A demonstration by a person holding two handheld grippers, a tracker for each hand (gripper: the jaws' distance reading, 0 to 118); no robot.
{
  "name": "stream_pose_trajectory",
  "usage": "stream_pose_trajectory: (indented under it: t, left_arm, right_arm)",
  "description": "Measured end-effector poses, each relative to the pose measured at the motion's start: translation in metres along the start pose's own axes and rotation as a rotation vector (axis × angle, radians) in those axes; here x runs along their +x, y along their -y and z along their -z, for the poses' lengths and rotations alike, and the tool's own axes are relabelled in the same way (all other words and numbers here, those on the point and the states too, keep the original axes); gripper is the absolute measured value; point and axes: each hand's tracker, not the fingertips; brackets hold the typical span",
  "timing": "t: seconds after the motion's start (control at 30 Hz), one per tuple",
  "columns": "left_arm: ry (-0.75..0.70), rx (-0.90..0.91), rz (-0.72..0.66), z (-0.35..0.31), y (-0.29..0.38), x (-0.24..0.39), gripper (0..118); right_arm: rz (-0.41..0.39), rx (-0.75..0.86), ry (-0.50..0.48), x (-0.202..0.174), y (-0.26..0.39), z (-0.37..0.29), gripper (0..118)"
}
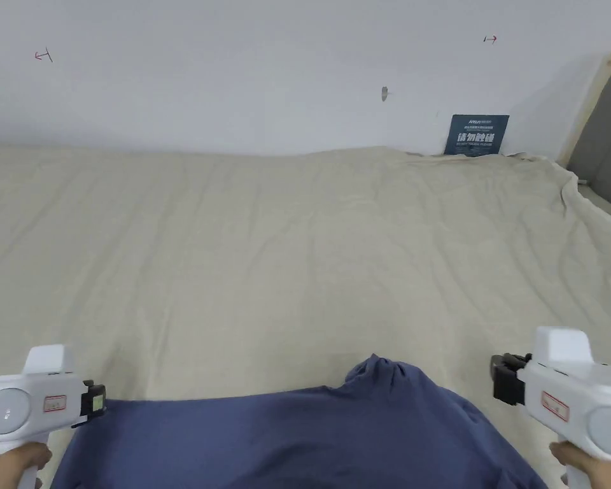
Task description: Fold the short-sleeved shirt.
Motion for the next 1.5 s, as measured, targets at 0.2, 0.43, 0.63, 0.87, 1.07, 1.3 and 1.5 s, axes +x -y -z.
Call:
stream_pose_trajectory:
  t: [0.2, 0.43, 0.63, 0.87, 1.07, 1.3, 1.5]
  left_arm:
    - [0.015, 0.017, 0.004, -0.021, 0.006, 0.000, 0]
    - [0.019, 0.013, -0.001, -0.025, 0.008, 0.001, 0]
    - [0.026, 0.003, -0.008, -0.023, 0.012, 0.001, 0]
    - [0.025, 0.006, -0.036, -0.023, 0.018, -0.004, 0]
    - [0.021, 0.030, -0.068, -0.036, 0.020, -0.013, 0]
    - [-0.008, 0.057, -0.089, -0.062, 0.028, -0.024, 0]
    - [-0.008, 0.080, -0.095, -0.093, 0.047, -0.033, 0]
  right_arm:
    - [-0.063, -0.185, 0.026, 0.017, 0.005, 0.085, 79]
    - [-0.115, -0.280, 0.057, 0.002, 0.026, 0.118, 78]
    - [-0.026, -0.286, 0.025, -0.009, 0.034, 0.108, 38]
    - [-0.046, -0.233, 0.008, -0.002, 0.028, 0.094, 1]
    - [-0.040, -0.104, -0.041, 0.013, 0.014, 0.041, 1]
    - [0.063, 0.026, -0.109, 0.029, 0.014, -0.045, 1]
    - [0.095, 0.078, -0.149, 0.037, 0.036, -0.108, 1]
